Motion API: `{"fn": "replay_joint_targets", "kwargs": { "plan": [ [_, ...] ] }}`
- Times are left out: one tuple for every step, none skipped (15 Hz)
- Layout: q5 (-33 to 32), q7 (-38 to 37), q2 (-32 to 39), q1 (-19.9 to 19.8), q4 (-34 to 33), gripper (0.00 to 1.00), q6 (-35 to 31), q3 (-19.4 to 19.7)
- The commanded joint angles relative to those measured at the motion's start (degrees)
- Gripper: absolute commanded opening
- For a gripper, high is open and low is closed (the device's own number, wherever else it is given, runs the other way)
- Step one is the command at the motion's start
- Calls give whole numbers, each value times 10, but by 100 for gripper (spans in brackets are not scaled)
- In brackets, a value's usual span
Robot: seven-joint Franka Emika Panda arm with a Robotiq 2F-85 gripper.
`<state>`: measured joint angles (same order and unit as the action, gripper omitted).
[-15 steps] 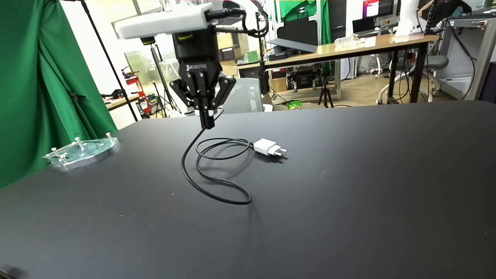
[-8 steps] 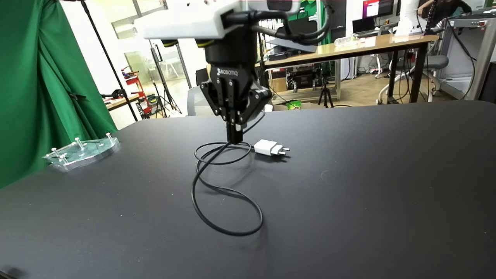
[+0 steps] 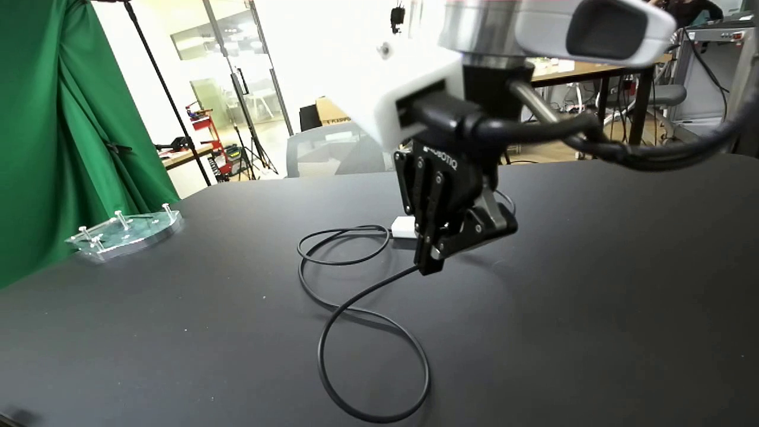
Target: Move the charger to the left then move part of the cable to the right
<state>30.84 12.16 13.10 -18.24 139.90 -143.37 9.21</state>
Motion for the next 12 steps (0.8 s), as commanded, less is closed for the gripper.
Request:
{"fn": "replay_joint_targets", "kwargs": {
  "plan": [
    [74, -24, 46, -24, -48, 1, 8, 3],
    [97, -30, 60, -29, -64, 1, 11, 2],
    [117, -39, 72, -32, -79, 1, 15, 3],
    [137, -48, 84, -35, -93, 1, 16, 3],
    [155, -60, 99, -36, -112, 1, 16, 4],
    [173, -73, 112, -35, -127, 1, 13, 4],
    [189, -90, 124, -34, -142, 1, 10, 5],
    [204, -109, 134, -31, -155, 1, 10, 5],
    [220, -125, 142, -29, -165, 1, 7, 5],
    [237, -143, 149, -26, -174, 14, 5, 4],
    [249, -157, 156, -22, -182, 25, 4, 5],
    [254, -166, 163, -18, -190, 38, 3, 6]
  ]
}}
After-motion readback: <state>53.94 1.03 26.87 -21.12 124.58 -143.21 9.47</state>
